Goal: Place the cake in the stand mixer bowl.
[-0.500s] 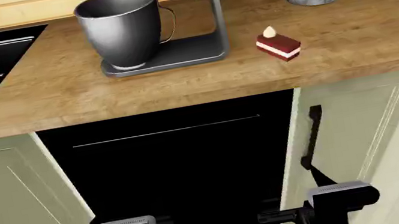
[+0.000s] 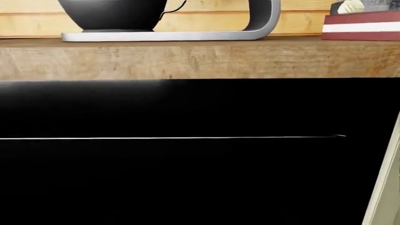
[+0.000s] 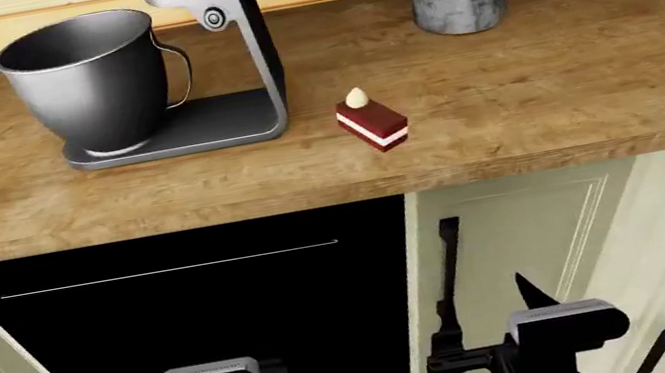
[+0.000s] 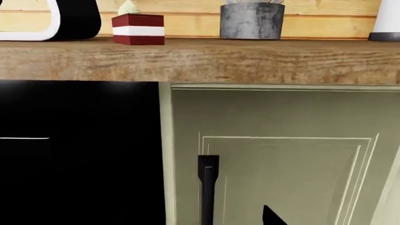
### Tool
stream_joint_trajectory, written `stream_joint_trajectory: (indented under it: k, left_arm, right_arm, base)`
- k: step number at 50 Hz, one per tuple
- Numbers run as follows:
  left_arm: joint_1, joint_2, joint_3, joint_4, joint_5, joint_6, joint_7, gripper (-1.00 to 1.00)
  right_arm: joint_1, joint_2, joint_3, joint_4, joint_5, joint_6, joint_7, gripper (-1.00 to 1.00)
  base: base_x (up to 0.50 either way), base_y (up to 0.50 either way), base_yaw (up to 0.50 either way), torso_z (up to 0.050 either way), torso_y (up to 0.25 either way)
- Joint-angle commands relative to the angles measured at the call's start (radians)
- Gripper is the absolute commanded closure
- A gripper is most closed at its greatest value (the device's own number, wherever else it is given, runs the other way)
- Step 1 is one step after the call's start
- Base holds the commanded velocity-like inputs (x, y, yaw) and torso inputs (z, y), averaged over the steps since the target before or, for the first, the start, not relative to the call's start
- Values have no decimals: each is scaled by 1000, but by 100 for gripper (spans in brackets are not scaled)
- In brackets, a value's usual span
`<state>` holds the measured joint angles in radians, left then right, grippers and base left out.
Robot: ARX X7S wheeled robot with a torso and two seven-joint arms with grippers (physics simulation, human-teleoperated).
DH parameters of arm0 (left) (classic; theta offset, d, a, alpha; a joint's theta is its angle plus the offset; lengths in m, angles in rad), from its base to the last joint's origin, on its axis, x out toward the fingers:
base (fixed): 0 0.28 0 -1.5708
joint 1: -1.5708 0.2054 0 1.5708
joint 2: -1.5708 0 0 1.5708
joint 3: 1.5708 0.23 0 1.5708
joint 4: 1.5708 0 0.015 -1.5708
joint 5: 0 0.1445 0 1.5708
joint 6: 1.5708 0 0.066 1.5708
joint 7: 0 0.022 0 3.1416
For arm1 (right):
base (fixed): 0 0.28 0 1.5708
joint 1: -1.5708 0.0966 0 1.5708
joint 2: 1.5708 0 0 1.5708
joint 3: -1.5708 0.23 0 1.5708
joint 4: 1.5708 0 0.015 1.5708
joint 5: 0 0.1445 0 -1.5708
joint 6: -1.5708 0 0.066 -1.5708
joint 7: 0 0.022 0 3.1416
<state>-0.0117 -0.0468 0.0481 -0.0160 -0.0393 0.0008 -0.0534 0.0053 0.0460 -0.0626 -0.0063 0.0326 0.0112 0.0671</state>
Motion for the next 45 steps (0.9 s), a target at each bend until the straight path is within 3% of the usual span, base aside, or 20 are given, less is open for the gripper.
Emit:
stream_joint_trajectory:
  k: [1,13,16,19,22,24,28,29,31,33,35,36,40,45]
  left_arm:
    - [10,23,-23,25,2,-25,25,-100]
    - [11,-6,9,27,-32,-24,-7,-100]
    - [6,-27,2,187,-35,-93,-22,-100]
    - [-20,-50,-16,391,-60,-226,-34,-100]
    - [-117,-97,-41,676,-91,-496,-54,-100]
    - [-147,-113,-61,763,-105,-551,-57,-100]
    - [-328,-166,-145,1031,-178,-827,-75,-100]
    - [-363,-202,-159,1063,-229,-859,-108,-100]
    - [-413,-473,-129,1063,-529,-762,-408,-100]
    - [-460,-730,-46,1063,-794,-604,-708,-100]
    - [-482,-863,13,1063,-879,-468,-858,-100]
    - [-493,-920,45,1063,-892,-413,-908,-100]
    - [-538,-998,134,1061,-903,-341,-971,-100]
    - [-551,-1020,166,1057,-902,-316,-988,-100]
  right_arm:
    - [-10,-22,22,13,-20,-19,-41,-100]
    - [-8,6,-9,9,13,-16,-9,-100]
    - [11,30,-20,-153,-15,94,5,-100]
    - [59,51,-18,-370,-28,252,11,-100]
    - [181,81,-2,-666,-31,505,3,-100]
    - [249,93,13,-788,-21,642,-5,-100]
    - [450,125,82,-1040,18,916,-21,-100]
    - [481,156,98,-1041,62,914,9,-100]
    - [566,450,87,-1041,362,813,309,-100]
    - [663,750,-37,-1041,662,606,609,-100]
    - [727,1031,-162,-1040,953,434,909,-100]
    - [749,1083,-210,-1040,953,374,1034,-100]
    - [825,1195,-395,-1040,927,230,1118,-100]
    - [849,1215,-462,-1037,905,191,1138,-100]
  base:
    - [0,0,0,0,0]
    - [0,0,0,0,0]
    - [0,0,0,0,0]
    - [0,0,0,0,0]
    - [0,0,0,0,0]
    - [0,0,0,0,0]
    - [0,0,0,0,0]
    - [0,0,0,0,0]
    - [0,0,0,0,0]
    - [0,0,0,0,0]
    - [0,0,0,0,0]
    - [0,0,0,0,0]
    - [0,0,0,0,0]
    - [0,0,0,0,0]
